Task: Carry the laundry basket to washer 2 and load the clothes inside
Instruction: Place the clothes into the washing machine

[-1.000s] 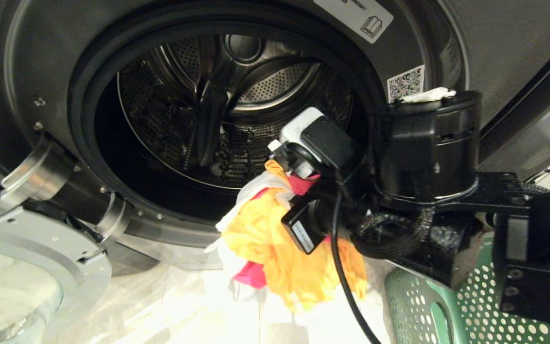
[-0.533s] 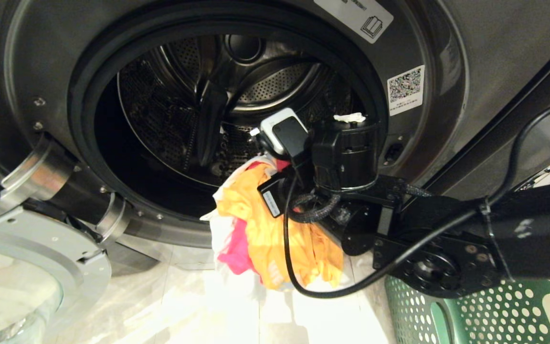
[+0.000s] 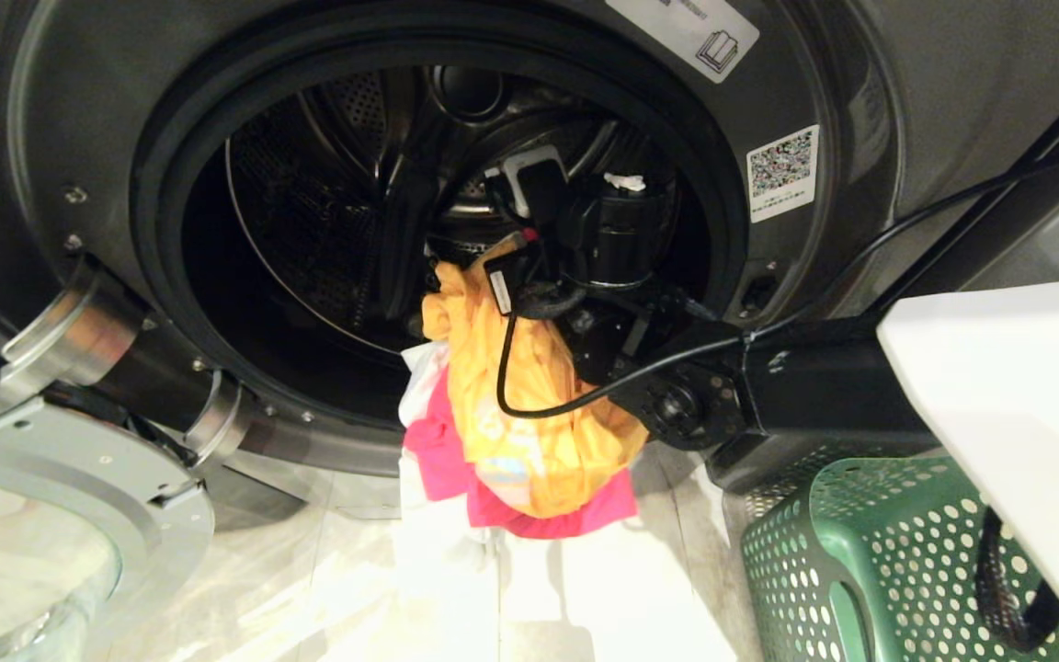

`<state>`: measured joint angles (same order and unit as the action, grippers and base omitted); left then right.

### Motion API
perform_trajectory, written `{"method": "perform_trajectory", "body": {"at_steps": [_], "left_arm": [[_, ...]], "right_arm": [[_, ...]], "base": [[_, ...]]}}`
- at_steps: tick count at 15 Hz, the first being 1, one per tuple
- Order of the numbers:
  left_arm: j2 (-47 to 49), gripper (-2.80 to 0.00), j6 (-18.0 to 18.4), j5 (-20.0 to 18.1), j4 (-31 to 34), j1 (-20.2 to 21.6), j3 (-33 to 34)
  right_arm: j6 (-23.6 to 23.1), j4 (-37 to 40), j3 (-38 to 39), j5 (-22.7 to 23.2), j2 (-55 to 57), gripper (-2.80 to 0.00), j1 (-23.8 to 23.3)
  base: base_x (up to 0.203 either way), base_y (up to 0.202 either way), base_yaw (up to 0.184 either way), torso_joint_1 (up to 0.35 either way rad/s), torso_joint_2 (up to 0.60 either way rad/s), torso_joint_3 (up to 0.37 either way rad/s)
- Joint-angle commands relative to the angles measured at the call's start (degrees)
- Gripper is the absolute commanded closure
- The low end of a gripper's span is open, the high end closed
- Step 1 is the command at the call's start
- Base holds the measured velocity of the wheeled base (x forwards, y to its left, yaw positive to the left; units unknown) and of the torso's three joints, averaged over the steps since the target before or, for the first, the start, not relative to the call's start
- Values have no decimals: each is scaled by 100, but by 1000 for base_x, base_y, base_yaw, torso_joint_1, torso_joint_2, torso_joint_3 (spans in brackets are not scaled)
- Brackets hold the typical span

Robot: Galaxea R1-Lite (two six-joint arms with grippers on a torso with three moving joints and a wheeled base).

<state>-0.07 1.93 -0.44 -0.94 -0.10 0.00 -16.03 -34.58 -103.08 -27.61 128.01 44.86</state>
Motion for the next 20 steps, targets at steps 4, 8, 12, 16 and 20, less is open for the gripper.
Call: {"method": "perform_trajectory", "body": {"at_steps": [4,8,12,16,20], "left_arm": [[7,0,1,0,-3,1,44],[7,0,1,2,-12,1,44],[7,0,1,9,-12,1,44],[7,0,1,8,-11,1,44],[7,0,1,9,-12,1,44]], "right_arm": [[-366,-305,-898,27,709,0,-136],[-958,-1260,-881,44,664,0,-173],[-1148,-1560,-864,89,606,0,-174],[-924,-1297,244,657,-32,0,-13],[-760,-1237,739,822,-545,0,199]], "base": [[0,0,0,0,0,0],[0,0,0,0,0,0],[0,0,0,0,0,0],[0,0,0,0,0,0],[0,0,0,0,0,0]]}}
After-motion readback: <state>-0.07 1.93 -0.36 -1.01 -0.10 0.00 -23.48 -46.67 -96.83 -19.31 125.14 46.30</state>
